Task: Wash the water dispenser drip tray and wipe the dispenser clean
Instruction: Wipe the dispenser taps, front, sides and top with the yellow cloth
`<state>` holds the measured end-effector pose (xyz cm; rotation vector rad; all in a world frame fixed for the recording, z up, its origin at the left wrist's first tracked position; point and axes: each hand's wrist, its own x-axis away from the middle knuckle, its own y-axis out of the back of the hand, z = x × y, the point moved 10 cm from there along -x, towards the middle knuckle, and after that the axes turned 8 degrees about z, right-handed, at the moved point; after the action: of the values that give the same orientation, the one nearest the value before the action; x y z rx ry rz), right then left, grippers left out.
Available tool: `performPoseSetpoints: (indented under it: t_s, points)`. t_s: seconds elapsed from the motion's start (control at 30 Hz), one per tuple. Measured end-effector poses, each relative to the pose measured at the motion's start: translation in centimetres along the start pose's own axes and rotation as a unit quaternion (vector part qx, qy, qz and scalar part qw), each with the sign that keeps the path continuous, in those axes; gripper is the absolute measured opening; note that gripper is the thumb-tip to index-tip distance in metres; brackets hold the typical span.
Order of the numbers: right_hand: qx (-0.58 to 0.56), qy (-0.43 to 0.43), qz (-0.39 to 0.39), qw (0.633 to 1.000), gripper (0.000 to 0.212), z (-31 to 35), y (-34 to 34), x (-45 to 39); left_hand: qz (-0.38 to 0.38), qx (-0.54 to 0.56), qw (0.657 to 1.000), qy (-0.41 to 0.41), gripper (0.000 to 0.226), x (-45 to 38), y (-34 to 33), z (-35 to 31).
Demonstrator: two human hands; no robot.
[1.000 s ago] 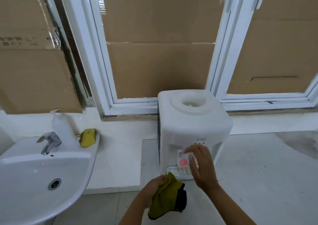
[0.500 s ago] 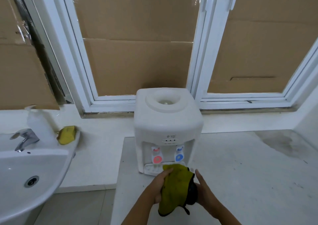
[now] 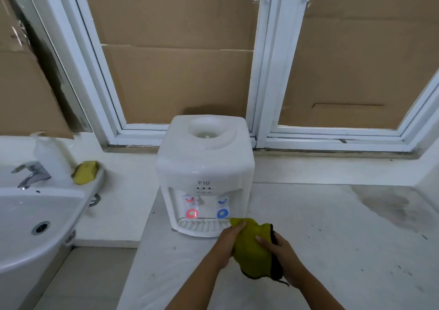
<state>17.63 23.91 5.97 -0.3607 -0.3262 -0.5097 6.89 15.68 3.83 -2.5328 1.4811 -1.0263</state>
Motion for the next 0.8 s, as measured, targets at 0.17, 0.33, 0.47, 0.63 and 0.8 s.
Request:
performPoseSetpoints:
  t_s: [0.17, 0.33, 0.47, 0.63, 0.8]
  points:
    - [-0.017, 0.015, -0.005, 1.0, 0.04, 2.3, 3.2, -0.3, 0.053, 0.038, 0.997, -0.036, 0.034, -1.3, -2.7, -1.5]
    - [-0.04, -0.007, 0.014, 0.999, 0.041, 2.8, 5.1, -0.2, 0.013, -0.015, 0.998, -0.059, 0.026, -2.7, -4.1, -2.5]
    - [-0.054, -0.003, 0.019, 0.998, 0.04, 3.6, 6.4, -0.3, -0.012, -0.054, 0.996, -0.066, 0.018, -3.5, -5.5, -3.5]
    - [-0.101, -0.012, 0.025, 0.995, 0.053, 5.0, 7.4, -1.1, 0.006, -0.024, 0.997, -0.069, 0.025, -3.7, -7.6, -5.4]
    - [-0.116, -0.027, 0.09, 0.989, 0.093, 8.6, 4.5, -1.1, -0.01, -0.065, 0.988, -0.141, 0.037, -1.4, -8.4, -10.5]
